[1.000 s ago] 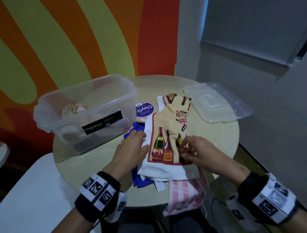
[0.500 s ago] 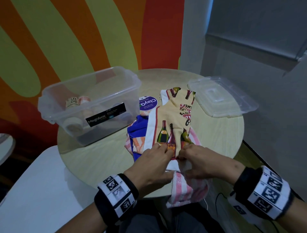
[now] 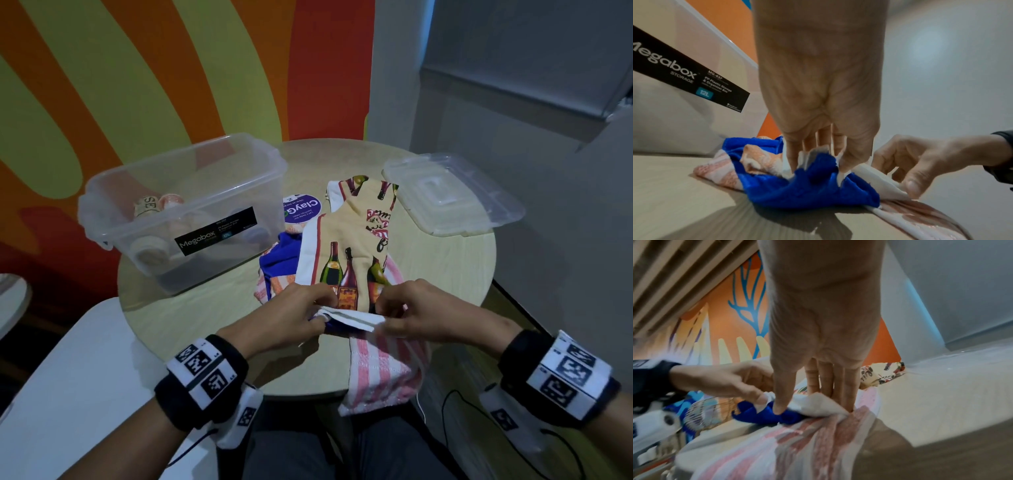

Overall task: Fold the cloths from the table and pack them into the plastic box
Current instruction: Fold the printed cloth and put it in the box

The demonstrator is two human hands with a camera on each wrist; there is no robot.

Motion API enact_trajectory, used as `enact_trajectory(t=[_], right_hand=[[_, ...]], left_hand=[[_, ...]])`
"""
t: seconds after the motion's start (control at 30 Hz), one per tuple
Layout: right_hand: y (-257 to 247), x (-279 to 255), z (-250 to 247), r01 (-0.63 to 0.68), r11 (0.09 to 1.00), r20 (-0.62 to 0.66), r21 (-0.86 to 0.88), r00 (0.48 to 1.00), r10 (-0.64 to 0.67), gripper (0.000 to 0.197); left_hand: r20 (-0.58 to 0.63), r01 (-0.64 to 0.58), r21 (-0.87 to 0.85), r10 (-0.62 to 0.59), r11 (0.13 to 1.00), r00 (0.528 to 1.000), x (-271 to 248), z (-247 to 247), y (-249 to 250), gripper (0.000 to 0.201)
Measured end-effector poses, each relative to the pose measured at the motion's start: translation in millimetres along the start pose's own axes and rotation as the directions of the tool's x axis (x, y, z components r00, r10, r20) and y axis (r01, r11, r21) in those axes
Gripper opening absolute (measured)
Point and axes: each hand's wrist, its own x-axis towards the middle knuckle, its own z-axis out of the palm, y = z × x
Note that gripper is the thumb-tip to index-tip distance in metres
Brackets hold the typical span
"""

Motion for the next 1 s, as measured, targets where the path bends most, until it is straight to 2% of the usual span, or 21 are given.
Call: enact_trajectory(t=[0.07, 0.1, 0.2, 0.3, 0.5, 0.6, 0.7, 0.83, 0.9, 1.0], right_hand=[[-1.7, -0.1, 9.4, 0.017, 0.992, -0.030, -0.124, 0.999, -0.021, 0.028], [-1.1, 1.6, 15.7, 0.039, 0.979, -0.052, -0.202, 0.997, -0.051, 0.026], [0.4, 8.0, 24.2, 0.066, 0.949, -0.081, -0.307, 0.992, -0.095, 0.009], [1.3, 6.4, 12.9, 0.060, 0.968, -0.057, -0.242, 0.995, -0.076, 0.011], [3.1, -2.1, 6.3, 0.092, 0.983, -0.070, -0.157, 0.992, -0.104, 0.017], [5.3, -4.3, 8.6, 0.077, 0.983, -0.101, -0.169, 0.990, -0.095, 0.019], [8.2, -6.7, 8.1, 0.069, 0.986, -0.096, -0.153, 0.992, -0.084, 0.019], [2.2, -8.8, 4.0, 0.091, 0.988, -0.046, -0.122, 0.994, -0.097, 0.015], [-0.8, -8.9, 0.4, 0.072, 0.992, -0.021, -0.105, 0.997, -0.074, 0.025], [-3.0, -7.5, 0.2, 0.074, 0.988, -0.007, -0.133, 0.997, -0.076, 0.034]], left_hand=[[0.015, 0.014, -0.009, -0.014, 1.000, 1.000, -2.3, -1.6, -0.5, 0.020], [0.025, 0.019, -0.001, -0.019, 1.000, 1.000, -2.9, -2.4, -0.2, 0.021], [0.050, 0.028, 0.020, -0.029, 0.999, 0.998, -4.9, -7.7, -1.3, 0.022], [0.109, 0.042, 0.035, -0.045, 0.999, 0.993, -6.9, -14.2, -6.6, 0.030], [0.068, 0.010, 0.064, -0.014, 0.998, 0.998, -7.0, -11.2, 2.9, 0.014], [0.086, 0.002, 0.264, -0.026, 0.964, 0.996, -10.1, -2.7, -1.6, 0.008], [0.072, 0.026, 0.340, -0.054, 0.940, 0.996, -11.3, -3.2, -9.3, 0.004], [0.068, 0.005, 0.309, -0.028, 0.951, 0.997, -17.0, -5.5, -11.6, 0.013], [0.092, 0.000, 0.290, -0.028, 0.957, 0.995, -21.6, -1.2, -12.2, 0.028], [0.058, -0.003, 0.340, -0.017, 0.941, 0.998, -23.8, 7.2, -13.3, 0.024]])
